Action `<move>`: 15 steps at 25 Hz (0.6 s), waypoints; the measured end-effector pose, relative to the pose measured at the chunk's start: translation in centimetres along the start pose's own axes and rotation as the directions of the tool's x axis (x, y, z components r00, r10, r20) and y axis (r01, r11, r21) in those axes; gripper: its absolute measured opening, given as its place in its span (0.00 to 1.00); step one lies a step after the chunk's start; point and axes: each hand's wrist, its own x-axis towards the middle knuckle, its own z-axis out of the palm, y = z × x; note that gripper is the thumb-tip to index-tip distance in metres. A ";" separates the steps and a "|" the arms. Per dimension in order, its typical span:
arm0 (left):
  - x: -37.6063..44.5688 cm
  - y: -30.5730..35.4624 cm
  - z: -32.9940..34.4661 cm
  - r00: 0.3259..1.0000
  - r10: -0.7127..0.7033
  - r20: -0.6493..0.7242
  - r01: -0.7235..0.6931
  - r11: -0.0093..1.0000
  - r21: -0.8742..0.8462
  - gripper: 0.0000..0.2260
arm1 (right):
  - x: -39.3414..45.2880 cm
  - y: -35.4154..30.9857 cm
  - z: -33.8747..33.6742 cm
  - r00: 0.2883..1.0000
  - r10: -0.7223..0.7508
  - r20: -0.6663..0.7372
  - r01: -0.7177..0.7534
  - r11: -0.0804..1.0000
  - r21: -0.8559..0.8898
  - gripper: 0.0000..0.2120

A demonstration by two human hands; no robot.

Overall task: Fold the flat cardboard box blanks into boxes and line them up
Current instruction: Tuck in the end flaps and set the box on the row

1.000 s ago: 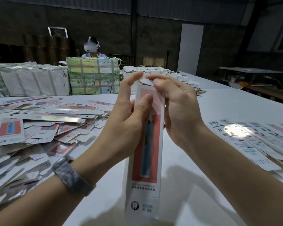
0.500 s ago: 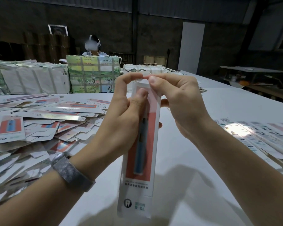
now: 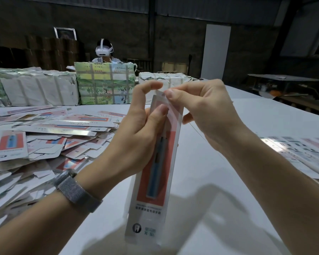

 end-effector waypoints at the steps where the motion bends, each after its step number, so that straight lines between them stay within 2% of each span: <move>1: 0.0 0.1 0.0 1.000 0.000 -0.015 0.000 1.000 0.008 0.10 | -0.1 0.0 0.2 0.997 -0.067 -0.023 0.066 0.997 -0.044 0.08; 3: 0.1 0.2 0.0 0.999 -0.005 -0.040 0.006 1.000 0.025 0.08 | -0.1 0.0 0.2 0.990 -0.136 -0.019 0.135 0.989 -0.062 0.08; 4: 0.1 0.2 0.0 0.999 -0.008 -0.044 0.009 0.999 0.032 0.07 | -0.1 0.0 0.2 0.993 -0.121 0.000 0.121 0.991 -0.051 0.09; 7: -0.1 0.0 -0.1 0.999 -0.037 -0.019 0.038 0.999 0.012 0.06 | 0.3 -0.2 -0.5 0.992 0.075 0.102 -0.076 0.997 0.004 0.10; 10: -0.1 -0.3 -0.4 0.995 -0.061 0.079 0.065 0.997 -0.051 0.09 | 0.6 -0.6 -1.8 0.930 0.273 0.245 -0.284 0.959 0.011 0.07; 12: 0.1 -0.4 -0.5 0.988 -0.049 0.145 0.062 0.994 -0.085 0.10 | 0.6 -0.7 -2.3 0.922 0.288 0.260 -0.308 0.951 0.039 0.08; 15: 0.2 -0.9 -0.4 0.984 -0.001 0.180 0.007 0.999 -0.036 0.10 | 0.4 -0.8 -1.4 0.954 0.223 0.199 -0.243 0.967 0.083 0.10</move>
